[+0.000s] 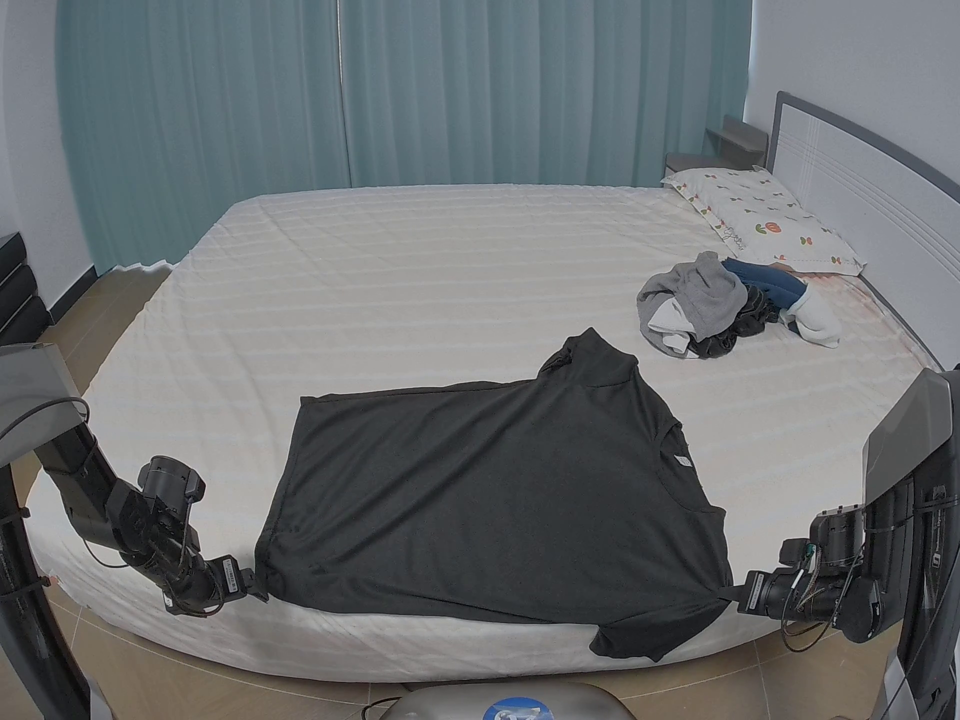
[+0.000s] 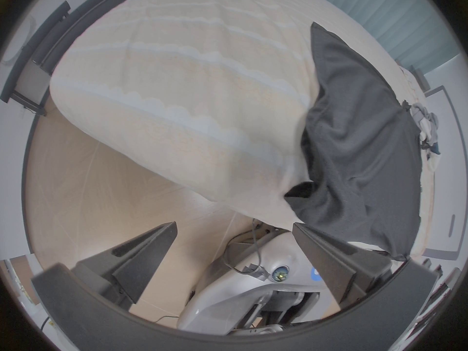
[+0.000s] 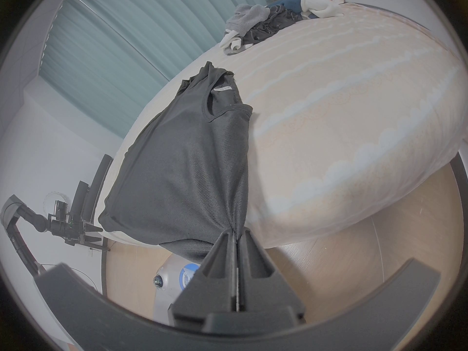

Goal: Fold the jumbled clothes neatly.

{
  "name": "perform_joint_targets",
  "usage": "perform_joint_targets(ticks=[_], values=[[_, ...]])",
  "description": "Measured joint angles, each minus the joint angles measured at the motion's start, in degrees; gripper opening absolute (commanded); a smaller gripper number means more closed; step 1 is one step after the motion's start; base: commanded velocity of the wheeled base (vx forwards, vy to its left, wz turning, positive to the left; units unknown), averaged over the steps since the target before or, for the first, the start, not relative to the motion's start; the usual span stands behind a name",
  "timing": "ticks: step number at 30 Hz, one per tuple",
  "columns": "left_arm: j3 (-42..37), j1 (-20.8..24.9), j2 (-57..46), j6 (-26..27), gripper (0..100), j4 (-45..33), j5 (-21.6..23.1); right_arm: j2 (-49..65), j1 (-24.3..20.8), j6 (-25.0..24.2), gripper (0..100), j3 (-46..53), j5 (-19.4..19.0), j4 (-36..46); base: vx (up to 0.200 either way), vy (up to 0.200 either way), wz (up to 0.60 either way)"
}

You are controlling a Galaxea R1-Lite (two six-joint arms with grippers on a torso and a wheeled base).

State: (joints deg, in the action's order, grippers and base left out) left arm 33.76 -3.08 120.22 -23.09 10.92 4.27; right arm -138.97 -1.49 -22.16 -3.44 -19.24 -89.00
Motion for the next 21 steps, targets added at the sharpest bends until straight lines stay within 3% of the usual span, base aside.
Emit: perform_joint_targets(ticks=[3, 6, 7, 11, 21], values=[[-0.2, -0.2, 0.0, 0.6, 100, -0.1, -2.6, 0.0, 0.0, 0.0, 0, 0.1, 0.0, 0.0, 0.0, 0.0, 0.0], [-0.4, -0.3, 0.0, 1.3, 100, 0.0, -2.2, 0.0, 0.0, 0.0, 0, 0.1, 0.0, 0.0, 0.0, 0.0, 0.0], [-0.4, -0.4, -0.1, 1.3, 100, 0.1, -1.8, 0.0, 0.0, 0.0, 100, 0.0, 0.0, 0.0, 0.0, 0.0, 0.0], [-0.5, -0.5, -0.6, 1.3, 100, 0.3, 1.9, 0.0, 0.0, 0.0, 100, 0.0, -0.2, 0.0, 0.0, 0.0, 0.0], [-0.4, -2.9, -5.8, 0.8, 100, 0.0, 18.7, 3.0, 2.2, -3.0, 100, -0.8, -2.8, 0.0, 0.0, 0.0, 0.0]])
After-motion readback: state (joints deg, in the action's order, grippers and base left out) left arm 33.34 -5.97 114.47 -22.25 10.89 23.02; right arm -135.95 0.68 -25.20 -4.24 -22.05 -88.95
